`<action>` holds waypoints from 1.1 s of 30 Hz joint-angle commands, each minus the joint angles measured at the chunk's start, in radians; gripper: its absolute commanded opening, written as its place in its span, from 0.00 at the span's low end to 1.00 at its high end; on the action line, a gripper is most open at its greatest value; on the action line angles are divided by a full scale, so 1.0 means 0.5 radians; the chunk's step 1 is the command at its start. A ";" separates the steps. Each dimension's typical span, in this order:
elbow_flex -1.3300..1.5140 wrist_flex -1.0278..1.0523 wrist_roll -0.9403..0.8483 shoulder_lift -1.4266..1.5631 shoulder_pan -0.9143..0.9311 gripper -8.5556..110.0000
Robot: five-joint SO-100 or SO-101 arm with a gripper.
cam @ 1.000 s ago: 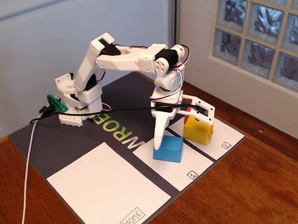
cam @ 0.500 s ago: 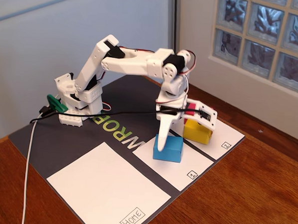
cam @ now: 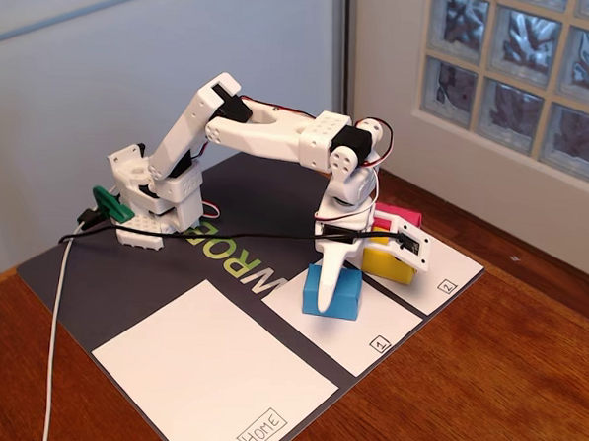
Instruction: Move box blue to home
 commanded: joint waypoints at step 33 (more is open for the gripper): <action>0.347 -0.209 -0.055 0.442 0.126 0.07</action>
